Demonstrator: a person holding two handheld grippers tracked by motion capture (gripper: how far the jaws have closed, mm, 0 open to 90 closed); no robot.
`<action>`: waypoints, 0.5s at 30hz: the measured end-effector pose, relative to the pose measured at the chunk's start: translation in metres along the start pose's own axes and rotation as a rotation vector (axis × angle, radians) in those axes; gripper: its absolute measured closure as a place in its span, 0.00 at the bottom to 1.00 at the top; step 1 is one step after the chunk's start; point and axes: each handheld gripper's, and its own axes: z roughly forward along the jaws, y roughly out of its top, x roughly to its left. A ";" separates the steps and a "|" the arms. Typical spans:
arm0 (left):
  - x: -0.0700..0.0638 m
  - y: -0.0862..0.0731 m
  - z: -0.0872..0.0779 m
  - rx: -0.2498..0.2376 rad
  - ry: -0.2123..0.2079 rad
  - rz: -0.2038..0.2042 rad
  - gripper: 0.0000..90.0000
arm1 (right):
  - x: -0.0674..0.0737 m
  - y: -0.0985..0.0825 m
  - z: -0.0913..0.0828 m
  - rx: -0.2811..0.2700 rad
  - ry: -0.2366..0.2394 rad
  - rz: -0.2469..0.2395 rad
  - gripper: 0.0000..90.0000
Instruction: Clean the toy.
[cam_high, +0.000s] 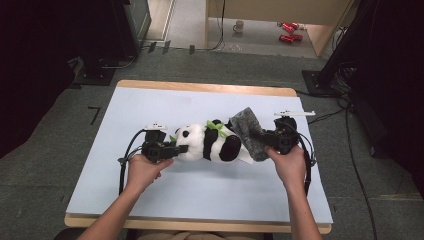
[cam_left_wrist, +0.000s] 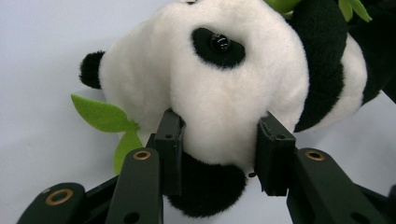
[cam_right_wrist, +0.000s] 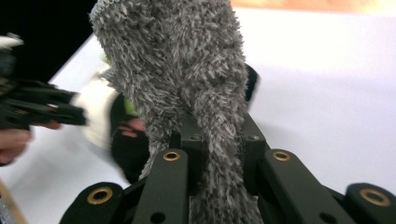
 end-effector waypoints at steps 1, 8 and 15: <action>0.000 0.000 0.000 0.000 0.000 0.000 0.66 | 0.000 0.000 0.000 0.000 0.000 0.000 0.87; -0.002 -0.003 0.001 -0.023 0.026 0.030 0.65 | 0.044 0.009 -0.005 -0.010 0.067 -0.085 0.86; -0.003 -0.007 -0.001 -0.034 0.030 0.143 0.51 | 0.051 -0.005 0.027 0.046 0.097 -0.100 0.87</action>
